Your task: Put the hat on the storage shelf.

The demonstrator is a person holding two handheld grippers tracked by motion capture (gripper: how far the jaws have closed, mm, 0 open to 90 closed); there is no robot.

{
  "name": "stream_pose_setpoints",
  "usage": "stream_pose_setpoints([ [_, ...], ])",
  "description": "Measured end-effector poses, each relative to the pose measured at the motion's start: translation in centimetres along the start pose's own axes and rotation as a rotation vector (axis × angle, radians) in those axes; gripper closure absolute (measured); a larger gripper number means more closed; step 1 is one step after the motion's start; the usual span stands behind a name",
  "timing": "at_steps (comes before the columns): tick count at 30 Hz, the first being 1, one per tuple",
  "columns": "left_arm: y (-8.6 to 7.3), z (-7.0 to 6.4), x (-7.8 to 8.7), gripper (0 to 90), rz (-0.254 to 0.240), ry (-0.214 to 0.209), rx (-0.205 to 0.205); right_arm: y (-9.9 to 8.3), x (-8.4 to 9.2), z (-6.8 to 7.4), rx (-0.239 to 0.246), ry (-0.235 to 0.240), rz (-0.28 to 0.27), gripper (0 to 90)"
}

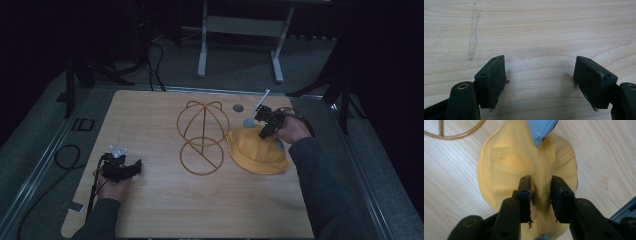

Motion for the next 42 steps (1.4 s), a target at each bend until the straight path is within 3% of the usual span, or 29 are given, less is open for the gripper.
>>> stream_pose_setpoints([
  [4, 0.0, 0.0, 0.0, 26.3, 0.0, 0.0, 0.0, 0.0, 0.2, 0.3, 0.029, 0.002, 0.013, 83.4],
  [10, 0.0, 0.0, 0.0, 26.3, 0.0, 0.0, 0.0, 0.2, 0.8, 0.5, 0.037, 0.001, 0.006, 84.1],
  [22, 0.0, 0.0, 0.0, 26.3, -0.001, 0.0, 0.0, 1.0, 3.4, 0.0, 0.002, 0.003, -0.099, 84.4],
  [42, 0.0, 0.0, 0.0, 26.3, -0.001, 0.0, 0.0, 2.4, 5.5, -0.4, -0.038, -0.039, -0.2, 84.6],
])
Point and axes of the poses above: each handheld gripper's, and its own axes: x roughly backward along the jaws, y roughly out of its top, z roughly to its left, the point moved 8 cm from there along -x, roughly forward along the jaws, and after that the axes turned 12 degrees about -z, right-handed, at the moved point
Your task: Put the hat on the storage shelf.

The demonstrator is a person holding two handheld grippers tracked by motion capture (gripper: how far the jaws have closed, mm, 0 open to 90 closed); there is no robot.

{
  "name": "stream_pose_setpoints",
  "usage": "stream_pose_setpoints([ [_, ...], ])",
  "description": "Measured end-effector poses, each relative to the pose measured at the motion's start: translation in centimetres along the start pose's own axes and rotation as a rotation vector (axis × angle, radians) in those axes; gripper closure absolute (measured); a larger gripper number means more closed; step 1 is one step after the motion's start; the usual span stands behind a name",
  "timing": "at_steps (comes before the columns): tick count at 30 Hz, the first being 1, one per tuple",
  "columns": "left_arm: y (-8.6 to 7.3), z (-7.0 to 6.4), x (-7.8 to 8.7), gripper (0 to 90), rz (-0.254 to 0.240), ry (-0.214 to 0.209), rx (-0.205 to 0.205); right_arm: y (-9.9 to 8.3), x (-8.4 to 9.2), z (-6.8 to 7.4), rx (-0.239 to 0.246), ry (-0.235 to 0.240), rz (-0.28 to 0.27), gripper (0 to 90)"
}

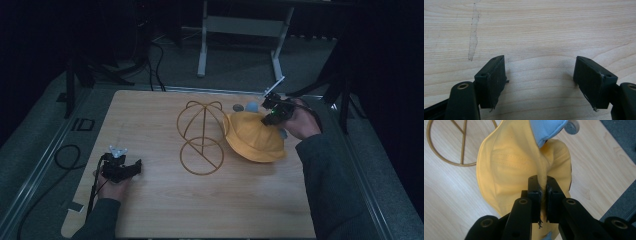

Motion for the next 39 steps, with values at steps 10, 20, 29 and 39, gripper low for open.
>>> stream_pose_setpoints([
  [10, 0.0, 0.0, 0.0, 26.3, 0.001, 0.0, -0.001, 0.9, 1.5, -0.1, -0.025, -0.007, -0.065, 84.9],
  [20, 0.0, 0.0, 0.0, 26.3, 0.001, 0.0, 0.0, 1.4, 2.5, -0.6, -0.03, -0.02, -0.106, 84.9],
  [29, 0.0, 0.0, 0.0, 26.3, 0.001, 0.0, 0.0, 1.5, 3.4, -1.0, -0.039, -0.003, -0.136, 84.9],
  [39, 0.0, 0.0, 0.0, 26.3, 0.001, 0.0, 0.0, 1.8, 4.8, -1.5, -0.036, -0.01, -0.162, 84.9],
])
Point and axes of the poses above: each handheld gripper's, and its own axes: x roughly backward along the jaws, y roughly out of its top, z roughly to its left, the point moved 8 cm from there along -x, roughly forward along the jaws, and after that the axes turned 12 degrees about -z, right-handed, at the moved point
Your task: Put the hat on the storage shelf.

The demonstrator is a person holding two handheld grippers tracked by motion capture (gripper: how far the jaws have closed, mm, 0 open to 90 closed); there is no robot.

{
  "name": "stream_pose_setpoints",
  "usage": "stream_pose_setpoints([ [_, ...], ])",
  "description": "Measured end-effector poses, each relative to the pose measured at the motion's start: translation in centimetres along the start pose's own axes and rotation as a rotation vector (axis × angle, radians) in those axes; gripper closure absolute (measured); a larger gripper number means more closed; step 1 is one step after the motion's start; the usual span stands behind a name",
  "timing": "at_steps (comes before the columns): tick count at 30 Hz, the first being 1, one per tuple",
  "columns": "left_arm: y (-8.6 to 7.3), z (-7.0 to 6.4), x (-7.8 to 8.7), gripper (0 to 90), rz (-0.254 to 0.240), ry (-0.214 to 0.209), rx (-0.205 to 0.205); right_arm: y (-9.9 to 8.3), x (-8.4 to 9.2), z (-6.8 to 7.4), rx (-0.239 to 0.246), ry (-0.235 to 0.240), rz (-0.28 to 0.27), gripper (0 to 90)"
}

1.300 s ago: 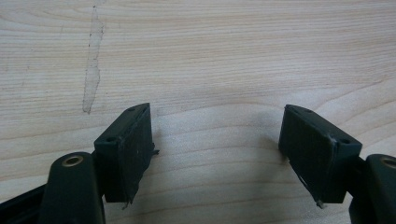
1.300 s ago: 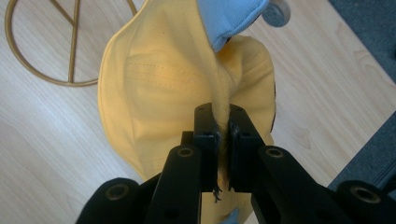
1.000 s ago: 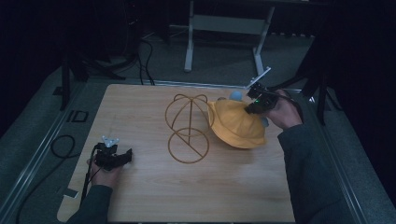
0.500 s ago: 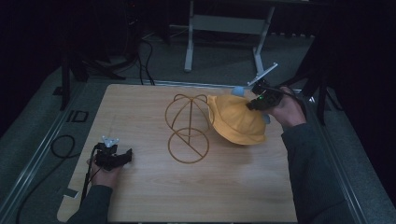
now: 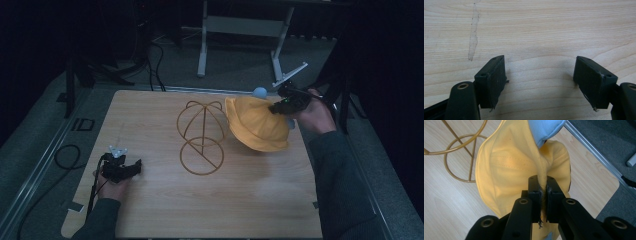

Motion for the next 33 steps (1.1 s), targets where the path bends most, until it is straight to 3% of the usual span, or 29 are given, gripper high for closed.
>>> stream_pose_setpoints([
  [14, 0.0, 0.0, 0.0, 26.3, 0.0, -0.002, -0.004, 1.2, 2.3, -0.3, 0.032, 0.003, -0.035, 85.0],
  [33, 0.0, 0.0, 0.1, 26.4, 0.001, -0.005, -0.007, 2.3, 4.0, 0.2, 0.055, 0.031, -0.088, 85.1],
])
Point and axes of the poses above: each handheld gripper's, and its own axes: x roughly backward along the jaws, y roughly out of its top, z roughly to its left, the point moved 8 cm from there along -x, roughly forward along the jaws, and after that the axes turned 12 degrees about -z, right-handed, at the moved point
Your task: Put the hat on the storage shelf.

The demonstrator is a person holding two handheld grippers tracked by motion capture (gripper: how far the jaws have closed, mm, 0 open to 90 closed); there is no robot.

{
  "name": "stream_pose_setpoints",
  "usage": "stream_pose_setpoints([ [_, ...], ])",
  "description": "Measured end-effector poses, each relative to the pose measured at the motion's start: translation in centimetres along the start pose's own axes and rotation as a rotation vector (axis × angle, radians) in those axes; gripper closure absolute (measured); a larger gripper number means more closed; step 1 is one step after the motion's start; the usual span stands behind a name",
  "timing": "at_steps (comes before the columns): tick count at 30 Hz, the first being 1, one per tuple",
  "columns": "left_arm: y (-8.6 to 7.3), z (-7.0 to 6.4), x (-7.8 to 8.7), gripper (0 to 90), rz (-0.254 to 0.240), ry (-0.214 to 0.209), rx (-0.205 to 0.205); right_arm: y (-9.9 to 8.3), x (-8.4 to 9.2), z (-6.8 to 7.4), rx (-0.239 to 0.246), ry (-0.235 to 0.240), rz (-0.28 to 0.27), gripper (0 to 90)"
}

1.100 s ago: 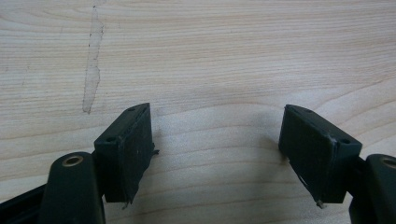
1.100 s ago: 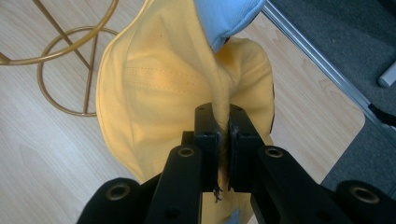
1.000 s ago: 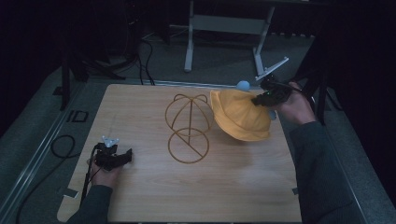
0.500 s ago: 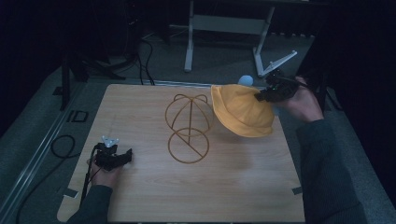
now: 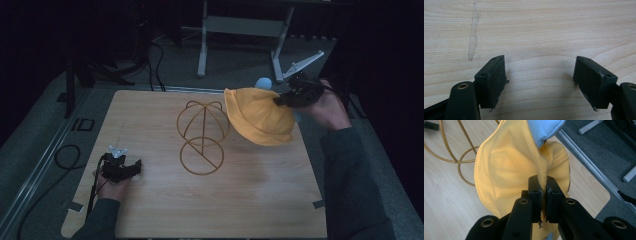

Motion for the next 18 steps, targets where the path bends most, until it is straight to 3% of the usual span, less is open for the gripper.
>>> stream_pose_setpoints([
  [18, 0.0, 0.0, 0.0, 26.3, 0.002, 0.003, 0.003, 2.0, 1.4, 1.2, 0.037, 0.029, -0.053, 85.1],
])
Point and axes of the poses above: each handheld gripper's, and its own axes: x roughly backward along the jaws, y roughly out of its top, z roughly to its left, the point moved 8 cm from there along -x, roughly forward along the jaws, and after that the axes turned 12 degrees about -z, right-handed, at the moved point
